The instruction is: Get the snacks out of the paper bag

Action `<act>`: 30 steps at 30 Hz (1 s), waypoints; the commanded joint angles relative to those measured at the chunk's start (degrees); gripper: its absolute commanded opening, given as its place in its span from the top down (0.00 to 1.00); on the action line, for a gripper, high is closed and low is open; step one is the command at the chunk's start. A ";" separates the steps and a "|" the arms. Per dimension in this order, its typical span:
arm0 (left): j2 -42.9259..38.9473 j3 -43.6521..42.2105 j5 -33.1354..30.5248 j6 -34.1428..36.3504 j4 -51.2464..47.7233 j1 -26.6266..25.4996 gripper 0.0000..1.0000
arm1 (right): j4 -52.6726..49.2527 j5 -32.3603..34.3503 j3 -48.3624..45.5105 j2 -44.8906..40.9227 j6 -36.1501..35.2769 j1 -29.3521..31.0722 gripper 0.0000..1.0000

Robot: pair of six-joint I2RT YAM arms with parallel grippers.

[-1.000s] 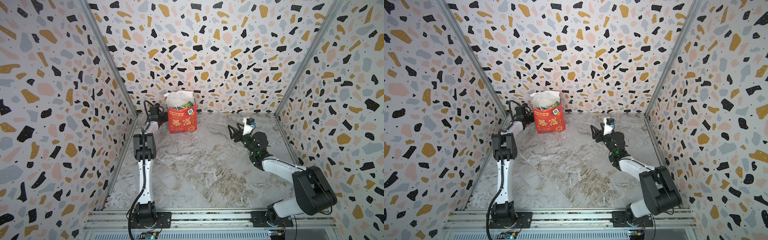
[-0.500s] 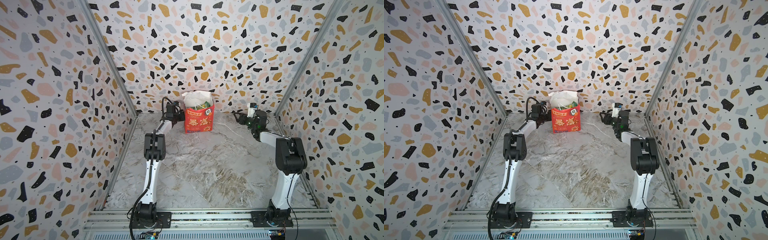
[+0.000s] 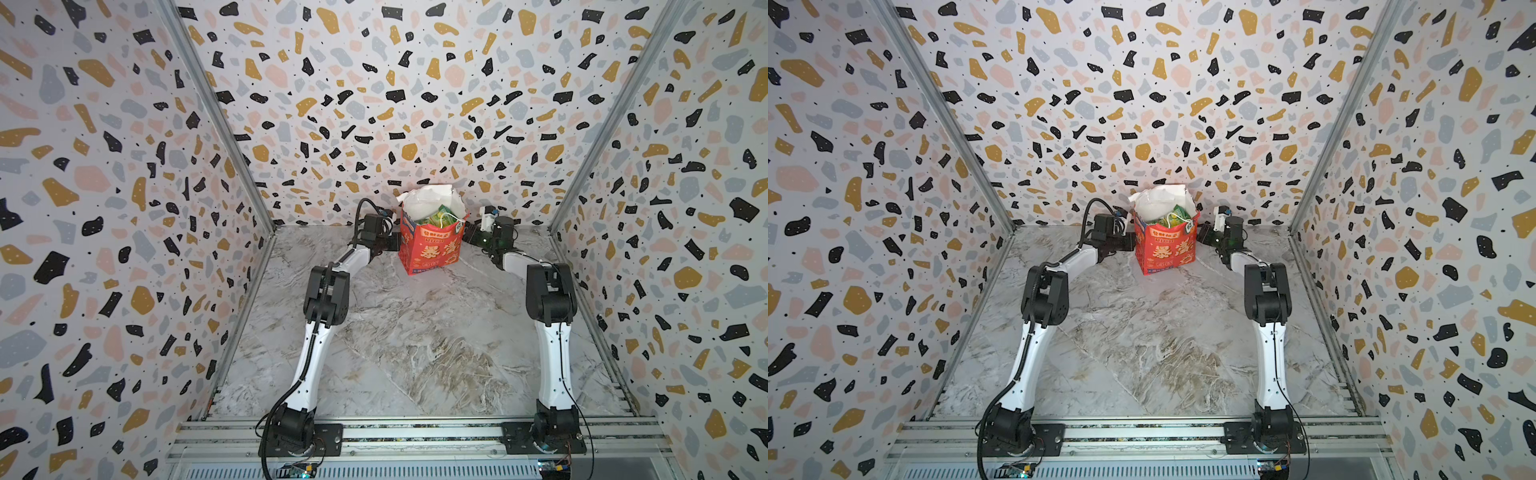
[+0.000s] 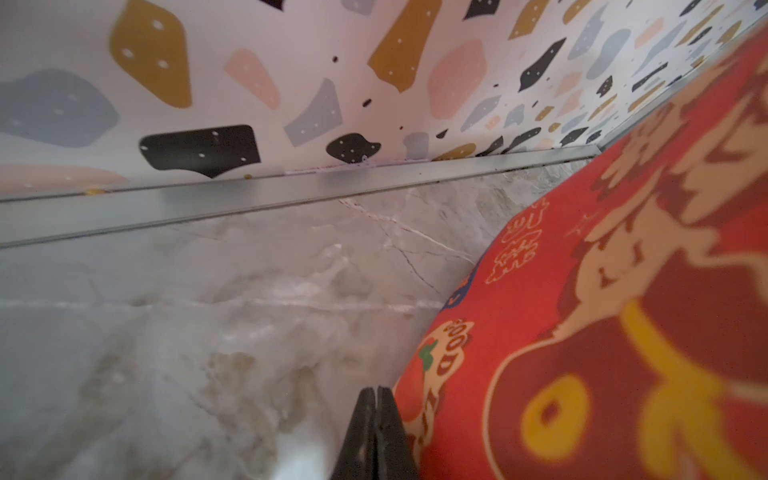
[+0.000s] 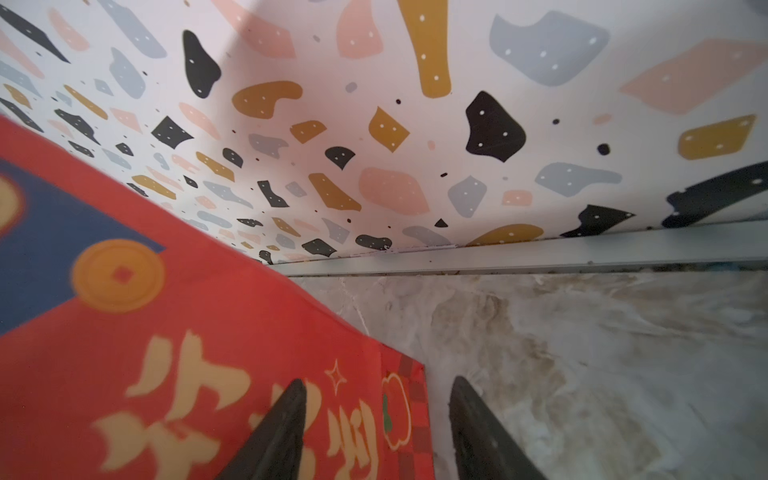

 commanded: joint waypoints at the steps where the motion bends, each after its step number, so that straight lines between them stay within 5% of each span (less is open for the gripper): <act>1: -3.39 -1.76 1.17 -1.26 3.88 -0.39 1.00 | -3.13 -3.64 6.13 3.19 1.44 1.04 0.44; 7: -3.48 -3.19 -2.22 -2.28 4.63 0.42 1.00 | -2.28 -8.50 8.31 5.22 1.21 2.04 0.46; 11: -3.92 -5.11 -2.84 -3.91 6.97 2.02 1.00 | 2.80 -11.07 0.92 1.28 -0.01 2.59 0.47; 23: -5.33 -7.57 -2.30 5.85 4.89 2.48 1.00 | 13.31 -10.48 -22.01 -10.83 -1.41 6.25 0.47; 30: -16.26 -25.88 -2.60 8.39 10.60 2.34 1.00 | 18.04 -8.20 -31.65 -16.90 0.23 8.12 0.46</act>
